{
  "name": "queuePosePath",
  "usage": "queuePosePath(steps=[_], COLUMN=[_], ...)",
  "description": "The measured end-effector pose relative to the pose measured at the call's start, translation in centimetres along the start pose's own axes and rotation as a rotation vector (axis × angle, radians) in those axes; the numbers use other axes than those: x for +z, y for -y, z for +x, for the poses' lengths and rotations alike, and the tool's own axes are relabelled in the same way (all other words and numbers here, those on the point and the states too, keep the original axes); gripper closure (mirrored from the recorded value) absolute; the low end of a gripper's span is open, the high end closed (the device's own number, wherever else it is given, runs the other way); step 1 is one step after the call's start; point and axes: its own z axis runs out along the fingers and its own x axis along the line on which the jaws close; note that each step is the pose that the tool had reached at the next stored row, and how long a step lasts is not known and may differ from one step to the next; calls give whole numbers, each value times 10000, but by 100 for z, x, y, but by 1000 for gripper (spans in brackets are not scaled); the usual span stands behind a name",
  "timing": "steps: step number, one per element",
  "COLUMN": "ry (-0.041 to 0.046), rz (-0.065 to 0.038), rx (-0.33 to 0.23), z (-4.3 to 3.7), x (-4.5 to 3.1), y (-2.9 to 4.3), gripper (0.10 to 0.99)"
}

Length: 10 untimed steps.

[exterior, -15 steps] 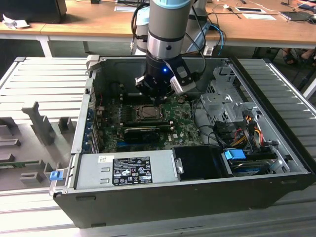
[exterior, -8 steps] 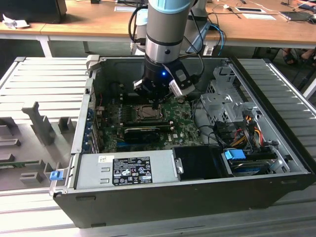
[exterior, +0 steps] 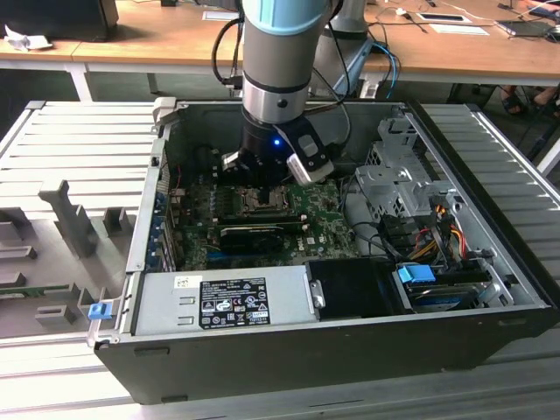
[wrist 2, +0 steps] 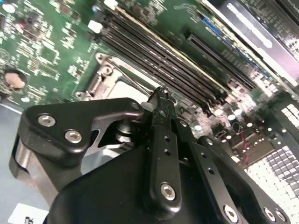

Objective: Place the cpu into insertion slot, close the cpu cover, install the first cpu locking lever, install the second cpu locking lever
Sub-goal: 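Install the second cpu locking lever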

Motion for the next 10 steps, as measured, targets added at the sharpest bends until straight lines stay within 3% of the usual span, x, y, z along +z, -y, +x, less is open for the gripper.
queuePosePath(steps=[1, 3, 10], ry=[-9, -20, -49], rz=[1, -21, -39], rx=[-70, -183, -437], z=[73, 114, 134], x=[6, 61, 248], y=[-6, -3, 17], gripper=[980, 980, 980])
